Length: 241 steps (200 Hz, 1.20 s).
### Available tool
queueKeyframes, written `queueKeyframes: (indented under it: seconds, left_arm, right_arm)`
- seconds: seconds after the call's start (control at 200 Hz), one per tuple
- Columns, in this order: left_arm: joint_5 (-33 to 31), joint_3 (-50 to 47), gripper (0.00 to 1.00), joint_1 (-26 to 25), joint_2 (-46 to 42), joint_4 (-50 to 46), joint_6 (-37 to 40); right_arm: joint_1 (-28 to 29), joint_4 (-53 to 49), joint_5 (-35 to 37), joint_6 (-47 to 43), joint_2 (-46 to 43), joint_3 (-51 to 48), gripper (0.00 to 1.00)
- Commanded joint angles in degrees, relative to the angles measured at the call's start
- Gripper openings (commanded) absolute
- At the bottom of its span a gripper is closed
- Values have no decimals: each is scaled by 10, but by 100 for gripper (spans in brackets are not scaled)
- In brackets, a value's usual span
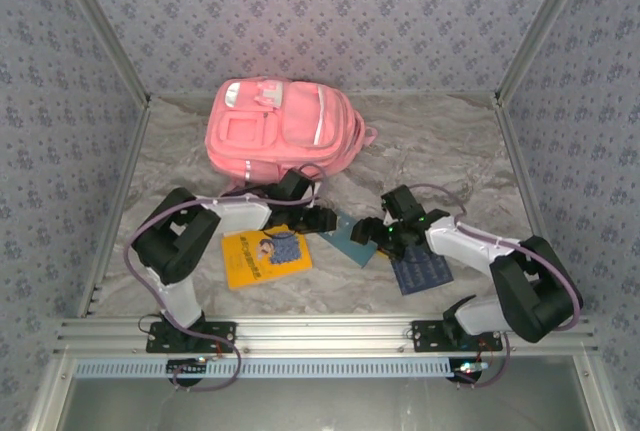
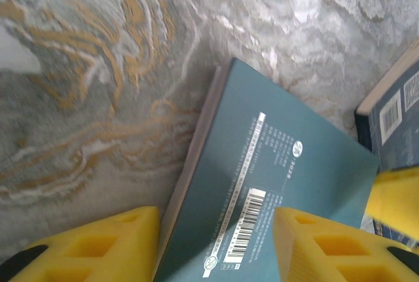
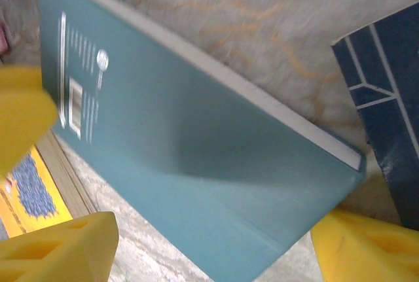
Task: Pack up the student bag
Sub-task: Pick up the book from the center of the table.
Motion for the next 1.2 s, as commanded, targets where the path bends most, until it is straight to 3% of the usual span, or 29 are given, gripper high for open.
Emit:
queueKeyframes:
  seconds: [0.0,0.23,0.57,1.199]
  left_arm:
    - [58,-21,49,-29,-16,-9,-21]
    - [58,-42,49,-36,-13,20,-57]
    - [55,-36,44,-53,13,25,-59]
    - [68,-27,43,-58,19,16,-40]
  right_arm:
    - [-8,84,-38,-2,7,19,79]
    - [-36,144,-84,37,2,-30,80]
    - [-83,379,-187,160,-10,-142,79]
    - [-66,318,-202,123,-100,-121,79]
